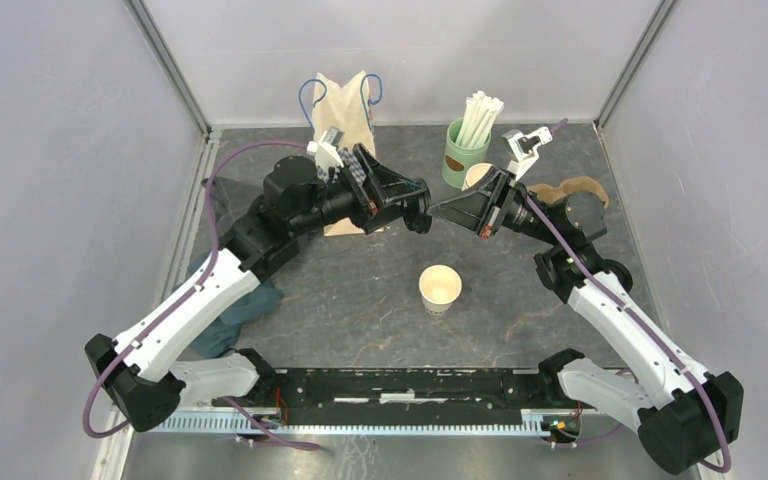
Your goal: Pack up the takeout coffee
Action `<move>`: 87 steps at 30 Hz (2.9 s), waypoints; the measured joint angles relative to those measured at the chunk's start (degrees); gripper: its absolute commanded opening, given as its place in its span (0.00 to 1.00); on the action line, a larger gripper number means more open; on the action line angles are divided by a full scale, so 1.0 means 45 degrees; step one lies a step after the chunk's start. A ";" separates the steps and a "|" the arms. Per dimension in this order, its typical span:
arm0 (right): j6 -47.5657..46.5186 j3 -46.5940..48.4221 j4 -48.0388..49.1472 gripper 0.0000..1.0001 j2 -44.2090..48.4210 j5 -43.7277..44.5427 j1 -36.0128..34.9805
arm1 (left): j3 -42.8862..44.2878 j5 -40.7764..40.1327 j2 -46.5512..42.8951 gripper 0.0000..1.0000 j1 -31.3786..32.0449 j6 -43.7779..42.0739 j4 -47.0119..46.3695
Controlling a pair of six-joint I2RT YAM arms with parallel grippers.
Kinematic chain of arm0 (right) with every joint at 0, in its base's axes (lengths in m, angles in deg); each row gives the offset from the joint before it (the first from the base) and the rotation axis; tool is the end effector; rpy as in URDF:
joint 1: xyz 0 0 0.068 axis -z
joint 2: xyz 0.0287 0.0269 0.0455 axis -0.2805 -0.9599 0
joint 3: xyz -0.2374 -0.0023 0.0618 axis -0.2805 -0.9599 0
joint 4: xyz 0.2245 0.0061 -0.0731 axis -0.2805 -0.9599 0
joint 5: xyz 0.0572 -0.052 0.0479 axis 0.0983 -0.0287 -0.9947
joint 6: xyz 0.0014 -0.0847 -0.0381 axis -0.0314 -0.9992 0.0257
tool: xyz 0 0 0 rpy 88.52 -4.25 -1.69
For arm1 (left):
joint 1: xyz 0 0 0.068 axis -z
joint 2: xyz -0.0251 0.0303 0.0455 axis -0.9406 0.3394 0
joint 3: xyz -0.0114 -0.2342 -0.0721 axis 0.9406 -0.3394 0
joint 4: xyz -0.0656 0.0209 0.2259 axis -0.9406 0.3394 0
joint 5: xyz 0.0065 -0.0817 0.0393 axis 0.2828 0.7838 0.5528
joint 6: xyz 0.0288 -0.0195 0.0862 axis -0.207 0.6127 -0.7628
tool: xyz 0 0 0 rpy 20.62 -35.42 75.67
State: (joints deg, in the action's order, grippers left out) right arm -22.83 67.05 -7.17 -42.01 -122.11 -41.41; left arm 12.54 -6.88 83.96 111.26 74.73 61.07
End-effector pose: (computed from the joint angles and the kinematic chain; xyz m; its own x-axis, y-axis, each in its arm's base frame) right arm 0.1891 0.1559 0.3887 -0.6653 0.3789 -0.6433 -0.6999 -0.0167 0.7140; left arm 0.2028 -0.2090 0.3793 -0.8335 -0.4649 -0.2985 0.1817 0.2795 -0.9428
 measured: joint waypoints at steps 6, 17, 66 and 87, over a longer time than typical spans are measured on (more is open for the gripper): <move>0.0000 0.0000 -0.0005 0.00 0.0000 0.0131 0.0000 | 0.0010 0.0000 -0.0005 0.99 -0.0024 -0.0117 -0.0010; 0.0024 -0.0010 0.0000 0.00 0.0005 0.0680 0.0000 | 0.0010 0.0049 -0.0092 0.95 -0.0034 -0.0155 -0.0170; -0.0282 -0.0165 -0.0593 0.50 0.0175 0.0923 0.0000 | 0.0165 0.0262 0.0029 0.78 -0.0058 -0.0364 0.0214; -1.1696 0.6290 -1.8491 0.98 0.1860 1.3522 0.0272 | 0.3784 -0.6280 0.4906 0.75 0.4867 -0.5974 0.6776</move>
State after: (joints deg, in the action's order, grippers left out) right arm -75.46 95.36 -90.38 -33.63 -61.27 -40.19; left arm 29.57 -35.14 106.04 133.16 47.85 91.56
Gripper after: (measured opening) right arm 0.979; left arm 0.817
